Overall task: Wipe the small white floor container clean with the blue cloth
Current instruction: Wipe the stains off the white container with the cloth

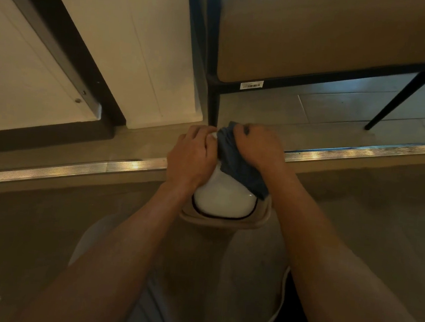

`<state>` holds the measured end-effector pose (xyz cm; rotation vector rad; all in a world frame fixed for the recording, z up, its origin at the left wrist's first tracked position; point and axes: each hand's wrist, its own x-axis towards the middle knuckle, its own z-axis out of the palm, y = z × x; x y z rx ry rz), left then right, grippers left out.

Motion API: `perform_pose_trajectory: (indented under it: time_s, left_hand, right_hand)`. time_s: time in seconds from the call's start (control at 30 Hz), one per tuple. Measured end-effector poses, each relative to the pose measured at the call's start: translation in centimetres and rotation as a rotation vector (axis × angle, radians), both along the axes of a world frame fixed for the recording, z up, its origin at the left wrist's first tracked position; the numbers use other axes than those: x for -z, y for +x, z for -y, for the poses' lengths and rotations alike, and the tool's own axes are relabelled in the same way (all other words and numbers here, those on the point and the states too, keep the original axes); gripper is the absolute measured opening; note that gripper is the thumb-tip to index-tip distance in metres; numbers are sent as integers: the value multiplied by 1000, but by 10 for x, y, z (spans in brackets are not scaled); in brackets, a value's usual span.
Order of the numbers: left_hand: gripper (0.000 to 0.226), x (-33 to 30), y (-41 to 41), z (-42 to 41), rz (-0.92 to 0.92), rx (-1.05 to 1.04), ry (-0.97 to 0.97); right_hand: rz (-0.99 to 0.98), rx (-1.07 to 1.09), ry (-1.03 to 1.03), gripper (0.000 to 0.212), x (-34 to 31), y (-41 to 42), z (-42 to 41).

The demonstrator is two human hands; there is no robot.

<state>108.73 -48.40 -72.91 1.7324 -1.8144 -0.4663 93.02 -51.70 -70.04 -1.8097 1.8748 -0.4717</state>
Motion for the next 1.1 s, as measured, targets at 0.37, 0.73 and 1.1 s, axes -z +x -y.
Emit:
perform_pose_trajectory:
  time_s: [0.37, 0.73, 1.1]
  left_hand:
    - [43, -1, -1, -4, -48, -36, 8]
    - [43, 0, -1, -2, -32, -24, 9]
    - [48, 1, -2, -2, -33, -45, -4]
  right_hand:
    - [643, 388, -278, 41, 46, -2, -87]
    - [21, 151, 205, 43, -11, -15, -6]
    - [221, 64, -357, 47, 35, -7, -59]
